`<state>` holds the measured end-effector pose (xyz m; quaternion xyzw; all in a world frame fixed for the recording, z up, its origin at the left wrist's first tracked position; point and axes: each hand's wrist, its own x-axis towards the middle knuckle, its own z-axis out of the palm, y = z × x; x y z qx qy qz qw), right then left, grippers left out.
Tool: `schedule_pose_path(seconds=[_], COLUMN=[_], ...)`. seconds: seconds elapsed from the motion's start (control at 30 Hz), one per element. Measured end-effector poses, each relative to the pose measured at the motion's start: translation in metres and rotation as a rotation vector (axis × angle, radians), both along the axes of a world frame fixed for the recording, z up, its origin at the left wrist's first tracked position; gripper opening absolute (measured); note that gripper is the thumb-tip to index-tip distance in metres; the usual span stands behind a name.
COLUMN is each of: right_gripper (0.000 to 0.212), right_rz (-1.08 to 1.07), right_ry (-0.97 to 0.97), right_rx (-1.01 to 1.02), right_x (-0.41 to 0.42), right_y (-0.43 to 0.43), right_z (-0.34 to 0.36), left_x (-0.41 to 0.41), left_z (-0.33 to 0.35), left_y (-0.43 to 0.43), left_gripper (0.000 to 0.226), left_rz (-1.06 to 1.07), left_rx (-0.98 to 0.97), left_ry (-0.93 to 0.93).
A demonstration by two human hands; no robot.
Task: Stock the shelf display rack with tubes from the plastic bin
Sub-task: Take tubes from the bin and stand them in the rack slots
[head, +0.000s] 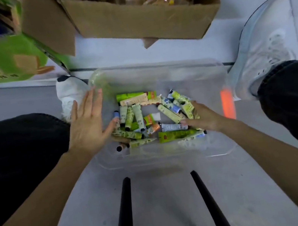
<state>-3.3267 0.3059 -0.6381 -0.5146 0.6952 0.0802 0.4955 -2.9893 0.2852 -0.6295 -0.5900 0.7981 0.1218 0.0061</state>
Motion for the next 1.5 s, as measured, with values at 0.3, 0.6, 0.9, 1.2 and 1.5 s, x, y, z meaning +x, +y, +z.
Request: schedule_pose_path(seconds=[0.3, 0.6, 0.9, 1.2, 1.5], right_gripper=[0.053, 0.037, 0.032, 0.018, 0.066], right_rz=[-0.407, -0.546, -0.602, -0.926, -0.703], right_ry=[-0.091, 0.078, 0.123, -0.425, -0.835], right_rx=[-0.013, -0.166, -0.198, -0.093, -0.036], right_x=[-0.011, -0.005, 0.008, 0.041, 0.114], right_y=[-0.002, -0.003, -0.008, 0.004, -0.008], right_z=[-0.074, -0.115, -0.116, -0.065, 0.007], left_x=[-0.014, -0.015, -0.013, -0.012, -0.048], left_z=[-0.033, -0.031, -0.031, -0.025, 0.01], left_y=[-0.005, -0.002, -0.001, 0.0, 0.032], left_gripper=[0.082, 0.081, 0.081, 0.079, 0.067], left_rz=[0.154, 0.206, 0.214, 0.217, 0.297], left_rx=[-0.058, -0.024, -0.025, 0.05, 0.569], left_ry=[0.24, 0.423, 0.45, 0.488, 0.798])
